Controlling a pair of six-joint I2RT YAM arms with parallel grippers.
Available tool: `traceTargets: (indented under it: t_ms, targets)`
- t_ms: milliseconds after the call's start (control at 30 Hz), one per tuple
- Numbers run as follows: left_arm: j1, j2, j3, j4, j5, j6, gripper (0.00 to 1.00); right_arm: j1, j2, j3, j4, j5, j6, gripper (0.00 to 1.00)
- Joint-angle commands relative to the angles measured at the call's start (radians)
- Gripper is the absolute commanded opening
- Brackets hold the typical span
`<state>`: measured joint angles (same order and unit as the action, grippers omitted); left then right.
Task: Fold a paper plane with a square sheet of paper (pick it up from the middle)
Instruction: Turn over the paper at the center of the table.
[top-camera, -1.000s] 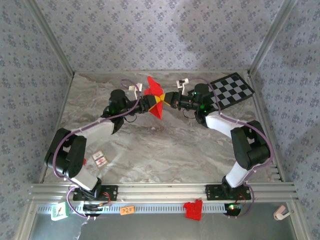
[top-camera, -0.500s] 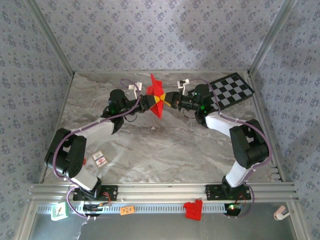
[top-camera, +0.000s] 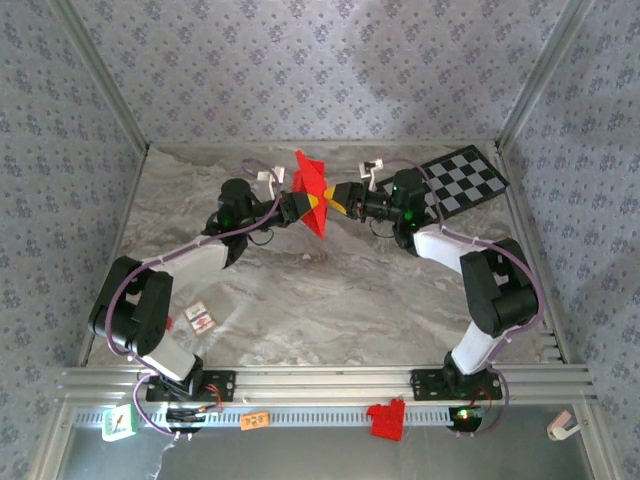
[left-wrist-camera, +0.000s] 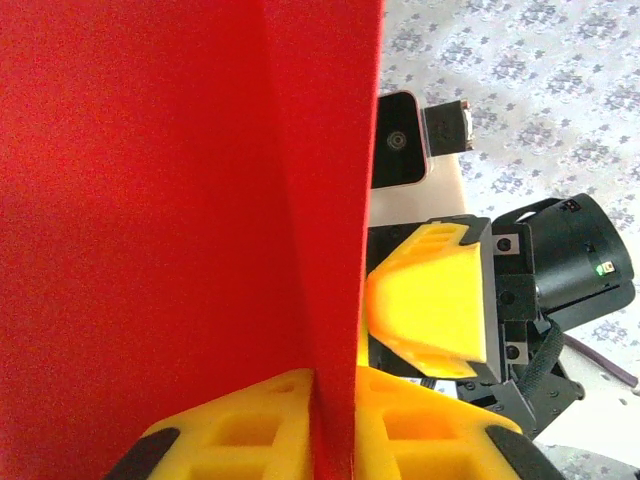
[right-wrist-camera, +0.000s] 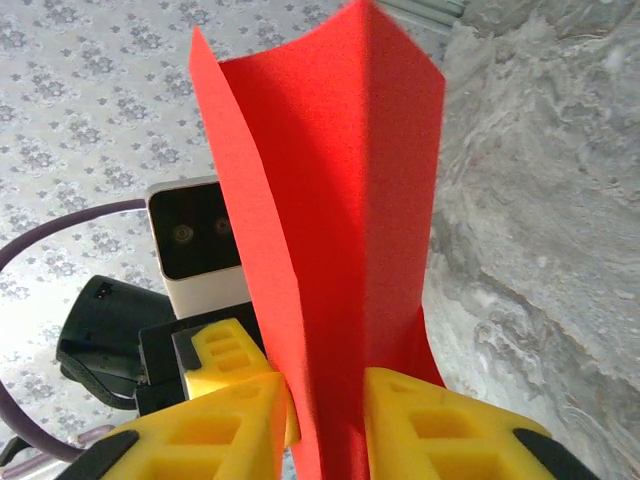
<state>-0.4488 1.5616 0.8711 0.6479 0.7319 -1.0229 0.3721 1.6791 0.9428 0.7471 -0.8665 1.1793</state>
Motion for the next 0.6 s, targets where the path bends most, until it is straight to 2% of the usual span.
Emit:
traceTargets:
  t_ms: [0,167,300,400,567]
  targets:
    - [0.018,-0.012,0.017,-0.071,-0.017,0.047,0.14,-0.027,-0.062,-0.023,-0.096,0.033,-0.084,0.34]
    - [0.027,-0.023,0.078,-0.351,-0.096,0.178,0.13,-0.054,-0.157,-0.026,-0.388,0.149,-0.269,0.44]
    - [0.021,-0.035,0.146,-0.622,-0.228,0.324,0.12,-0.060,-0.238,-0.019,-0.598,0.276,-0.413,0.50]
    - [0.003,-0.030,0.227,-0.846,-0.395,0.436,0.12,-0.063,-0.289,-0.021,-0.705,0.367,-0.487,0.55]
    - [-0.067,0.032,0.391,-1.186,-0.789,0.562,0.11,-0.068,-0.341,-0.041,-0.771,0.452,-0.533,0.59]
